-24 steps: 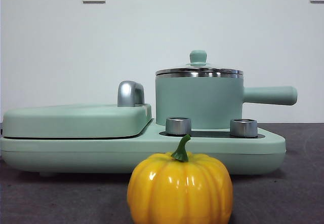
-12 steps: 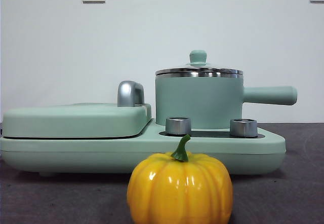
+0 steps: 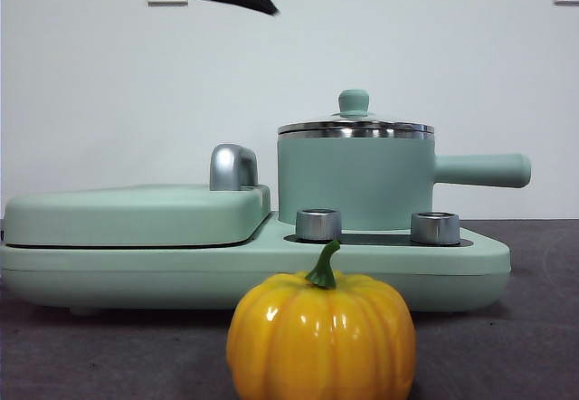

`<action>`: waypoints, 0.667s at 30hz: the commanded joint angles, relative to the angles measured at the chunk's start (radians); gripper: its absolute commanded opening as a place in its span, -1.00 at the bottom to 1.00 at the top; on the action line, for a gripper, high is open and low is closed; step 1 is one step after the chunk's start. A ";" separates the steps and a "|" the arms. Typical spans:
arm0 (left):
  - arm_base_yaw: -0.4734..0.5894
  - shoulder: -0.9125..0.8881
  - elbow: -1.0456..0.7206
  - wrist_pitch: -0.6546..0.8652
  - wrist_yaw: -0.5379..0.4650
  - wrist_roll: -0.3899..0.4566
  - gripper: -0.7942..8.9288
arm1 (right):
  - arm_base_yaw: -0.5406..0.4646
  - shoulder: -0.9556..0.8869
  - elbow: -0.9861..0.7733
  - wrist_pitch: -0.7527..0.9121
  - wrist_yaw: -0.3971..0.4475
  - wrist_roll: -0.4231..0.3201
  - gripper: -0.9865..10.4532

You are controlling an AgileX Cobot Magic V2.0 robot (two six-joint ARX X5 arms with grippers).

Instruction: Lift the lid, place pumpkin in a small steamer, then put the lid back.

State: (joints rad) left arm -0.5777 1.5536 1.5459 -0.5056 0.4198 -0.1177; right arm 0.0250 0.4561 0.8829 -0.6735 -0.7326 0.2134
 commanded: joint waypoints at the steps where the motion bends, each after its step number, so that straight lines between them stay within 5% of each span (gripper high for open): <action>1: -0.029 0.063 0.049 0.009 -0.044 0.070 0.20 | 0.000 0.005 0.015 0.006 0.001 -0.003 0.04; 7: -0.079 0.161 0.062 0.085 -0.143 0.183 0.19 | 0.000 0.005 0.015 0.006 0.000 -0.003 0.04; 20: -0.109 0.284 0.062 0.174 -0.188 0.219 0.17 | 0.000 0.005 0.015 0.006 0.000 -0.003 0.04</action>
State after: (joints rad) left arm -0.6739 1.8141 1.5791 -0.3466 0.2337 0.0872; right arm 0.0250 0.4561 0.8829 -0.6735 -0.7330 0.2134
